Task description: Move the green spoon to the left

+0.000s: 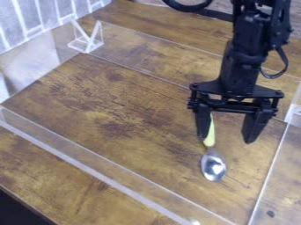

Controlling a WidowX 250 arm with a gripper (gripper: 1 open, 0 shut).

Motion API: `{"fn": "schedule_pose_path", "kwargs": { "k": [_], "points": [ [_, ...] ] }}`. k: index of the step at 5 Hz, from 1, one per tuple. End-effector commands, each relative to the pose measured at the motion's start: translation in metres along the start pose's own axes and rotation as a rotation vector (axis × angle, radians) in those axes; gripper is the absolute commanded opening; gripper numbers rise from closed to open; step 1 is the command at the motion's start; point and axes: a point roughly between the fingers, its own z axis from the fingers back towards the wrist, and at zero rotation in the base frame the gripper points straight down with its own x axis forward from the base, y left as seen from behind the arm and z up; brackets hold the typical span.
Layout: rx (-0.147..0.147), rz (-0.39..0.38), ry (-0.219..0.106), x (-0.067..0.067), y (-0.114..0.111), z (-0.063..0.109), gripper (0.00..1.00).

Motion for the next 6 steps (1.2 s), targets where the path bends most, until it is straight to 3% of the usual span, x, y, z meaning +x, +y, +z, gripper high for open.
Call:
{"fn": "schedule_pose_path", "kwargs": {
  "k": [1, 2, 5, 6],
  "points": [
    [-0.033, -0.004, -0.039, 0.01, -0.001, 0.014, 1.0],
    [-0.028, 0.017, -0.038, 0.02, 0.007, 0.01, 1.0],
    [-0.011, 0.193, -0.03, 0.009, -0.001, -0.015, 1.0],
    [-0.008, 0.173, -0.038, 0.01, 0.001, -0.02, 1.0]
  ]
}}
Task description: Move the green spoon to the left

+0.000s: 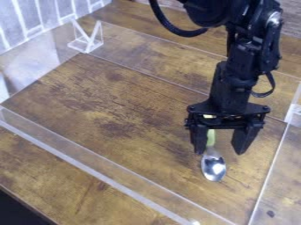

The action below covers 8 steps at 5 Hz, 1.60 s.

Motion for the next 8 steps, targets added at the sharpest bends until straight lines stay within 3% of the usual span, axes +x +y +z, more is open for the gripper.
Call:
{"fn": "schedule_pose_path", "kwargs": {
  "k": [1, 3, 5, 6, 7, 8],
  "points": [
    [-0.021, -0.023, -0.035, 0.006, 0.001, 0.008, 1.0],
    [-0.021, -0.072, -0.056, 0.017, -0.007, 0.016, 1.0],
    [-0.006, -0.11, -0.062, 0.045, -0.019, 0.004, 1.0],
    [-0.002, -0.05, -0.046, 0.047, -0.01, -0.001, 0.0],
    [-0.006, -0.107, -0.041, 0.042, -0.006, -0.002, 0.0],
    [-0.016, -0.218, -0.027, 0.035, -0.004, -0.002, 0.0]
  ]
}}
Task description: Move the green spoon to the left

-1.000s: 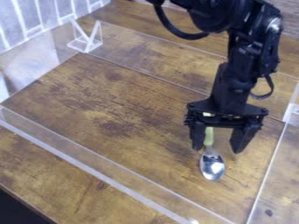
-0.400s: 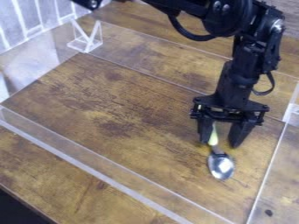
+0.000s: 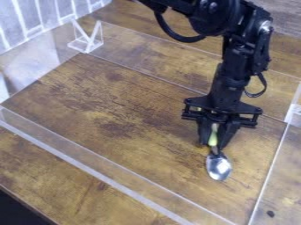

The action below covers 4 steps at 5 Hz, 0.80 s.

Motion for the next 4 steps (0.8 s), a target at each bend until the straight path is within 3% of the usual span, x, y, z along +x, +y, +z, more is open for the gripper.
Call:
{"fn": "schedule_pose_path", "kwargs": {
  "k": [1, 2, 4],
  "points": [
    [-0.042, -0.041, -0.01, 0.002, -0.008, 0.018, 0.0],
    [-0.057, -0.075, 0.002, -0.001, -0.019, 0.017, 0.0],
    [-0.088, -0.208, 0.014, -0.007, -0.013, 0.024, 0.0]
  ]
}}
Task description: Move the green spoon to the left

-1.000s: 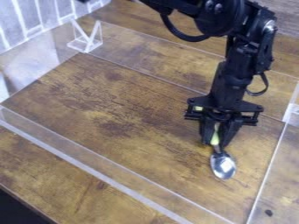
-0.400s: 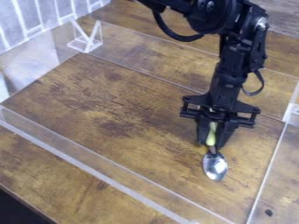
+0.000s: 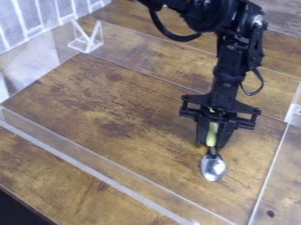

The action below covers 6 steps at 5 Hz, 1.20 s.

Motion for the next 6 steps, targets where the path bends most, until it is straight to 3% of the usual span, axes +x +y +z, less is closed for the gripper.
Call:
{"fn": "schedule_pose_path", "kwargs": {
  "k": [1, 3, 4, 5, 6],
  "points": [
    [-0.043, -0.085, -0.04, -0.014, -0.016, 0.027, 0.0],
    [-0.048, -0.184, -0.033, -0.039, -0.036, 0.037, 0.0],
    [-0.055, -0.228, -0.032, -0.043, -0.036, 0.047, 0.0],
    [-0.051, -0.247, -0.035, -0.042, -0.031, 0.055, 0.0],
    [-0.052, -0.238, -0.036, -0.033, -0.027, 0.054, 0.0]
  ]
}}
